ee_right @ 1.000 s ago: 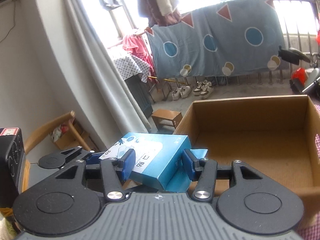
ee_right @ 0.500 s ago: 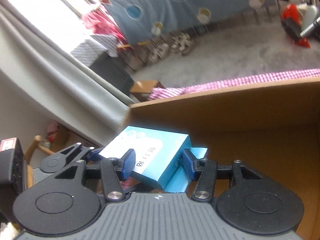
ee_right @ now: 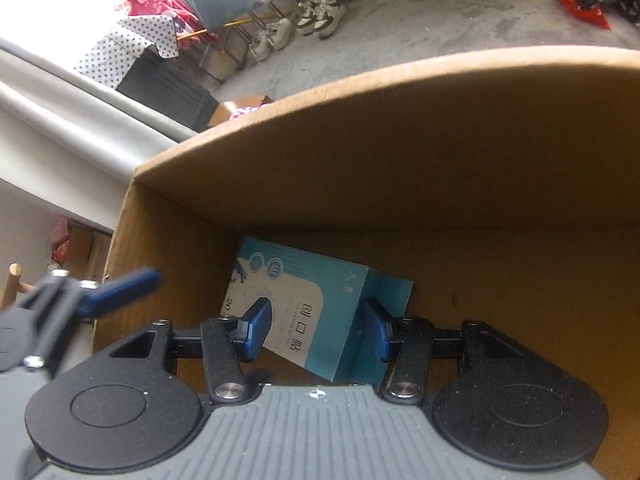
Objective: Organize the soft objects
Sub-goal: 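Carry the blue box into the cardboard box and open the right gripper, then grasp the teal knitted towel with the right gripper and lift it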
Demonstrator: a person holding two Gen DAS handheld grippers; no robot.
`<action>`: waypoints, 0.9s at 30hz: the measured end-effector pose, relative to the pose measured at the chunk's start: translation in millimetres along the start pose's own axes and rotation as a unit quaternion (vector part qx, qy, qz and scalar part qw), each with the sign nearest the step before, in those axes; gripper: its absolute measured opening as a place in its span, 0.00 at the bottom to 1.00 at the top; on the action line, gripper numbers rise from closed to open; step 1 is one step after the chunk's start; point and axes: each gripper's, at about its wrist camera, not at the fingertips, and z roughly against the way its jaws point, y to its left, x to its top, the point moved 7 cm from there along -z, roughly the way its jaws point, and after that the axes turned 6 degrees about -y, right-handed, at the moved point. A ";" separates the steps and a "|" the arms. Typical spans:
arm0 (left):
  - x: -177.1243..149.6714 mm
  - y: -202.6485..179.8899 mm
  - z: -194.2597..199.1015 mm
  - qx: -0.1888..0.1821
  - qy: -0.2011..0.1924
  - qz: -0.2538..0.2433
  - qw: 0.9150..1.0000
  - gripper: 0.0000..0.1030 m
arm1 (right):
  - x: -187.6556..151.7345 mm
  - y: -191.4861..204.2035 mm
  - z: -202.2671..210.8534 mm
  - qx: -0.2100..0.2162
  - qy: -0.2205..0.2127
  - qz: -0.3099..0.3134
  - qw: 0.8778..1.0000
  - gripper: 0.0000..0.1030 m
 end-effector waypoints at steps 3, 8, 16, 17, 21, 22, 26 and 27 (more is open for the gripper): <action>1.1 11.2 19.6 0.007 -0.017 0.019 1.000 0.90 | -3.5 1.5 -4.6 -0.012 0.010 -0.004 1.000 0.51; -6.8 41.5 73.6 -0.007 -0.064 0.089 0.994 0.96 | 2.3 6.0 -11.9 -0.023 0.010 0.005 1.000 0.50; -38.9 81.6 134.8 -0.012 -0.131 0.170 0.977 0.99 | 4.8 22.9 -19.1 -0.060 -0.035 0.076 0.995 0.50; -46.0 83.3 139.5 -0.014 -0.132 0.179 0.975 0.99 | 3.5 24.3 -18.7 -0.063 -0.037 0.080 0.994 0.50; -62.6 88.0 151.3 -0.020 -0.143 0.210 0.967 0.99 | 4.0 34.5 1.7 -0.079 -0.079 0.110 0.988 0.53; -68.7 87.4 155.1 -0.018 -0.146 0.216 0.965 0.99 | 5.0 36.1 12.1 -0.083 -0.092 0.116 0.986 0.53; -89.9 86.2 172.0 -0.033 -0.154 0.243 0.957 1.00 | -0.3 41.6 71.9 -0.064 -0.139 0.109 0.982 0.57; -95.0 86.5 176.8 -0.038 -0.156 0.247 0.956 1.00 | -3.9 43.8 90.2 -0.057 -0.147 0.106 0.982 0.57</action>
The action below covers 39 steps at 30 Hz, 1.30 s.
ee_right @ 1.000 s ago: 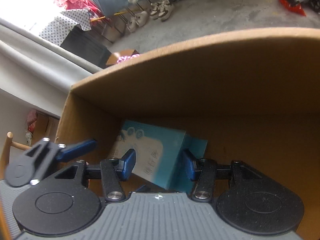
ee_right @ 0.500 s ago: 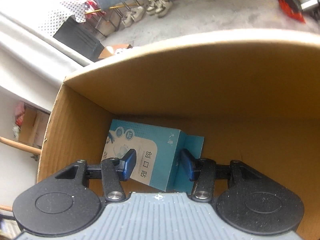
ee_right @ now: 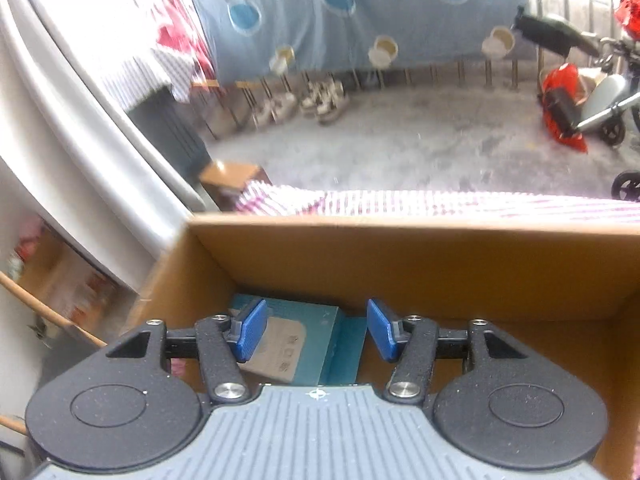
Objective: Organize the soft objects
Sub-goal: 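Grasp the teal knitted towel with the right gripper and lift it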
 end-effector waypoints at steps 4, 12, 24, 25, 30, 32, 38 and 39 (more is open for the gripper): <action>-16.2 2.6 19.3 -0.008 -0.004 0.013 1.000 1.00 | -5.9 8.1 83.0 0.032 -0.033 -0.013 0.999 0.59; -53.3 -17.4 44.2 -0.031 -0.005 -0.023 0.999 1.00 | -61.2 47.4 214.1 0.101 -0.087 -0.033 0.991 0.62; -127.2 -87.6 24.2 -0.047 0.034 -0.198 0.978 0.93 | -201.4 44.5 173.9 0.226 0.025 -0.305 0.925 0.60; -135.6 -89.3 22.1 -0.041 0.038 -0.211 0.976 0.93 | -206.5 44.4 167.5 0.229 0.036 -0.320 0.919 0.60; -144.8 -90.4 17.4 -0.028 0.033 -0.226 0.973 0.84 | -210.9 44.3 143.6 0.221 0.065 -0.347 0.909 0.60; -144.2 -89.6 15.7 -0.021 0.028 -0.229 0.973 0.79 | -210.0 43.0 137.2 0.215 0.071 -0.357 0.906 0.60; -147.7 -88.9 9.7 -0.025 0.035 -0.225 0.973 0.75 | -216.9 49.5 118.2 0.203 0.078 -0.380 0.899 0.60; -147.5 -88.7 9.7 -0.028 0.034 -0.224 0.974 0.75 | -217.1 50.9 115.1 0.201 0.078 -0.383 0.898 0.59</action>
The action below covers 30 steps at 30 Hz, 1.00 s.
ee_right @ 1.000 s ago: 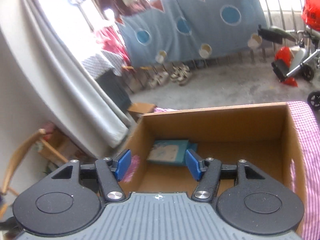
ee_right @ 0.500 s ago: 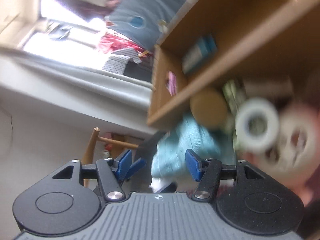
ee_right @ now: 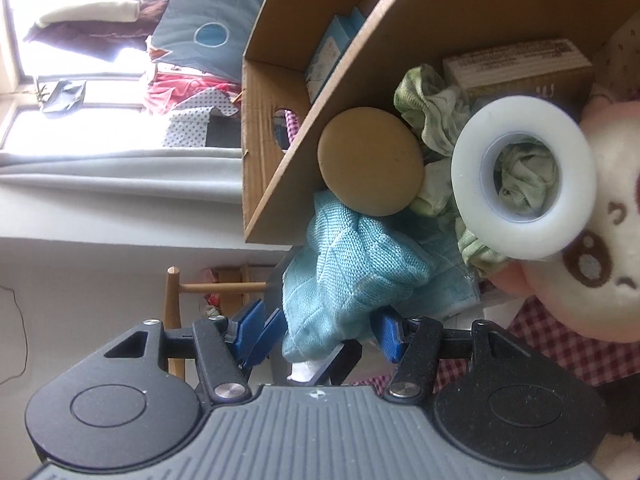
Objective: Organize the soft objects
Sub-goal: 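Grasp the teal knitted towel with the right gripper and lift it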
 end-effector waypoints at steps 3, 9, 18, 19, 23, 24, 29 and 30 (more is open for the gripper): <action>-0.7 2.1 1.5 -0.009 -0.003 0.007 1.000 0.75 | -1.5 -3.1 -9.2 0.005 -0.007 -0.015 1.000 0.55; -0.8 9.5 9.0 -0.033 -0.015 0.040 0.999 0.77 | 2.0 -10.0 -22.0 0.012 -0.022 -0.046 0.999 0.25; -0.9 6.1 -3.8 -0.009 -0.012 0.011 1.000 0.71 | 3.1 -16.3 -26.4 0.029 -0.028 -0.071 0.997 0.21; -0.4 6.6 -6.0 -0.002 -0.009 0.005 1.000 0.67 | 3.2 -16.4 -27.6 0.029 -0.027 -0.072 0.997 0.22; 1.5 7.0 -13.3 0.013 -0.003 -0.011 1.000 0.49 | 4.3 -18.1 -30.2 0.029 -0.027 -0.075 0.996 0.22; 1.9 7.2 -13.5 0.015 -0.003 -0.014 1.000 0.45 | 4.1 -18.3 -29.4 0.030 -0.029 -0.073 0.996 0.22; 4.4 9.0 -8.4 0.022 -0.011 -0.011 1.000 0.39 | 0.0 -8.1 -26.7 0.042 -0.031 -0.050 0.997 0.20; 5.2 9.7 -6.0 0.025 -0.014 -0.009 1.000 0.39 | -1.2 -4.7 -25.7 0.045 -0.031 -0.042 0.998 0.19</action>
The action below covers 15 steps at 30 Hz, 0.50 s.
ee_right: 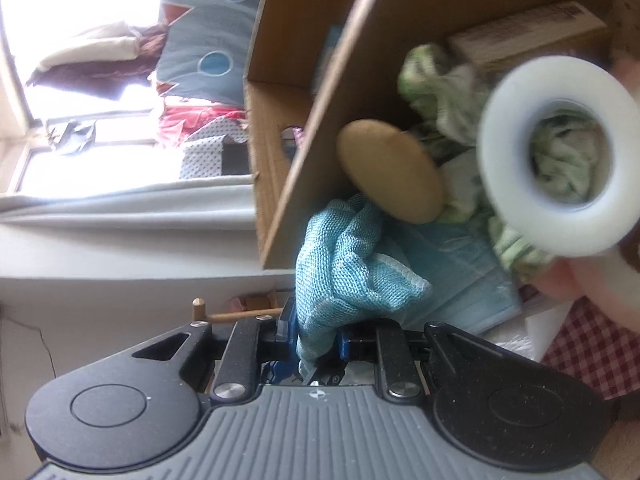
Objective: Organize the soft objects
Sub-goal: 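Grasp the teal knitted towel with the right gripper and lift it, then lower the teal towel into the cardboard box and open the right gripper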
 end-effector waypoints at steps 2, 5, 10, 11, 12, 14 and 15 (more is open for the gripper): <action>1.6 1.9 6.6 0.006 -0.006 0.001 1.000 0.39 | -3.4 7.8 2.1 0.007 0.003 0.016 1.000 0.19; 5.1 3.4 18.5 0.020 -0.017 0.002 1.000 0.38 | -9.3 22.3 6.0 0.022 0.011 0.041 0.999 0.19; 18.7 8.2 42.5 0.044 -0.043 0.004 0.998 0.38 | -16.1 58.7 16.6 0.054 0.016 0.096 0.994 0.19; 23.9 10.0 48.1 0.049 -0.050 0.003 0.998 0.38 | -15.4 67.6 19.1 0.061 0.015 0.108 0.992 0.19; 29.6 11.5 51.7 0.053 -0.058 0.001 0.997 0.38 | -14.1 75.9 21.6 0.067 0.013 0.119 0.991 0.19; 43.5 14.5 56.7 0.060 -0.075 -0.009 0.995 0.38 | -5.6 93.0 27.0 0.078 0.005 0.141 0.987 0.19; 51.8 16.2 57.9 0.064 -0.085 -0.015 0.994 0.38 | 0.5 101.1 29.4 0.082 0.000 0.151 0.985 0.19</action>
